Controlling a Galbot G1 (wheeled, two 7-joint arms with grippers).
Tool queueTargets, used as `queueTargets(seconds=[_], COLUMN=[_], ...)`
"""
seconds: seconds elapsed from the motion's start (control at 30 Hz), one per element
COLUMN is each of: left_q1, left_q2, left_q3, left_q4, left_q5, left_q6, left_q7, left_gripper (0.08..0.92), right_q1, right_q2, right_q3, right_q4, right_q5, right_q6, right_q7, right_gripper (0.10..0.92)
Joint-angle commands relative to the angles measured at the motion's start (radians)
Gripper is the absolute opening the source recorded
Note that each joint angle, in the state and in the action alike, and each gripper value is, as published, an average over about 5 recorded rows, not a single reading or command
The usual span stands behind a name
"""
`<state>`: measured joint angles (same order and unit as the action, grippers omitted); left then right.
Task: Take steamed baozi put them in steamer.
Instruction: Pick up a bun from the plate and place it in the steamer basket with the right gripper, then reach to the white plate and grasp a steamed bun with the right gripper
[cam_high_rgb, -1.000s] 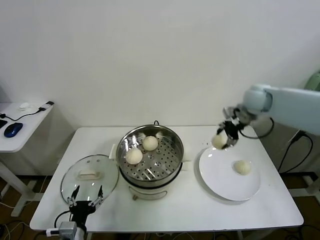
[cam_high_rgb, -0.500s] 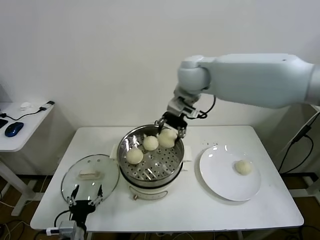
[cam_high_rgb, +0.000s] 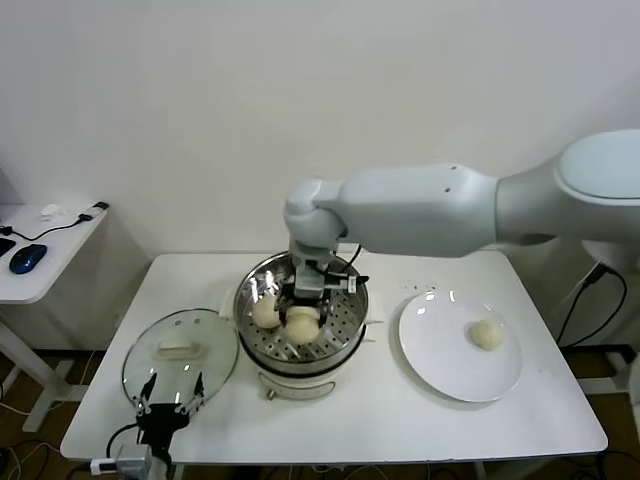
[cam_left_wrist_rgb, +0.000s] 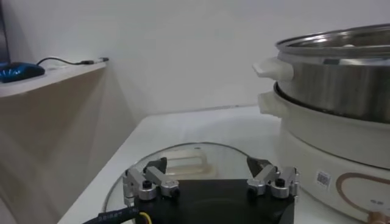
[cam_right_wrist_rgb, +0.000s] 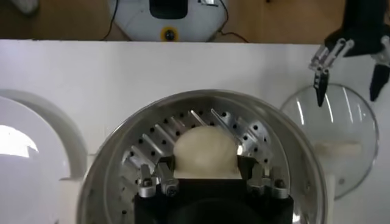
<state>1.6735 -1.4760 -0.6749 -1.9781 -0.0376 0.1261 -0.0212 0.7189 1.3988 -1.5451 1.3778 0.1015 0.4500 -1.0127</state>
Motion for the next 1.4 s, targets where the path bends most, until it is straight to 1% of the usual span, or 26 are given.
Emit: queueTargets(seconds=[0.03, 0.27, 0.37, 0.43, 0.53, 0.73, 0.83, 0.93, 1.03, 1.1, 1.17, 1.27, 1.4], left_q1=[0.000, 0.004, 0.004, 0.004, 0.007, 0.013, 0.014, 0.015, 0.017, 0.018, 0.017, 0.012, 0.003], left_q2=[0.001, 0.001, 0.000, 0.001, 0.000, -0.003, -0.008, -0.010, -0.009, -0.008, -0.007, -0.004, -0.004], left_q3=[0.000, 0.002, 0.002, 0.003, 0.003, 0.004, 0.006, 0.008, 0.009, 0.008, 0.006, 0.005, -0.001], left_q4=[0.000, -0.001, -0.001, -0.001, -0.004, -0.012, -0.018, -0.022, -0.025, -0.027, -0.028, -0.027, -0.026], left_q5=[0.000, -0.001, -0.001, -0.001, -0.001, 0.002, 0.004, 0.008, 0.007, 0.005, 0.004, 0.001, -0.006], left_q6=[0.001, -0.001, -0.002, -0.003, -0.004, -0.001, 0.000, 0.000, -0.001, -0.001, -0.001, -0.001, 0.002], left_q7=[0.000, 0.000, -0.001, -0.001, -0.002, -0.002, -0.001, 0.000, 0.001, 0.001, 0.001, 0.001, 0.002], left_gripper=[0.823, 0.823, 0.823, 0.823, 0.823, 0.823, 0.823, 0.823, 0.823, 0.823, 0.823, 0.823, 0.823], right_q1=[-0.119, -0.125, -0.121, -0.100, -0.042, 0.114, 0.190, 0.249, 0.311, 0.342, 0.350, 0.319, 0.207], right_q2=[0.046, 0.041, 0.037, 0.029, 0.009, -0.060, -0.118, -0.208, -0.322, -0.401, -0.488, -0.616, -0.743], right_q3=[0.015, 0.012, 0.014, 0.015, 0.013, -0.010, -0.050, -0.109, -0.217, -0.289, -0.338, -0.372, -0.351], right_q4=[-0.040, -0.053, -0.057, -0.049, -0.032, -0.056, -0.112, -0.181, -0.222, -0.232, -0.227, -0.214, -0.202], right_q5=[-0.118, -0.124, -0.113, -0.078, 0.004, 0.119, 0.184, 0.235, 0.329, 0.386, 0.409, 0.392, 0.334], right_q6=[0.037, 0.030, 0.032, 0.035, 0.045, 0.104, 0.139, 0.154, 0.065, -0.044, -0.165, -0.289, -0.370], right_q7=[0.022, 0.038, 0.071, 0.072, 0.031, -0.050, -0.089, -0.107, -0.109, -0.104, -0.100, -0.104, -0.084], right_gripper=[0.670, 0.677, 0.719, 0.767, 0.812, 0.822, 0.823, 0.823, 0.823, 0.823, 0.823, 0.823, 0.823])
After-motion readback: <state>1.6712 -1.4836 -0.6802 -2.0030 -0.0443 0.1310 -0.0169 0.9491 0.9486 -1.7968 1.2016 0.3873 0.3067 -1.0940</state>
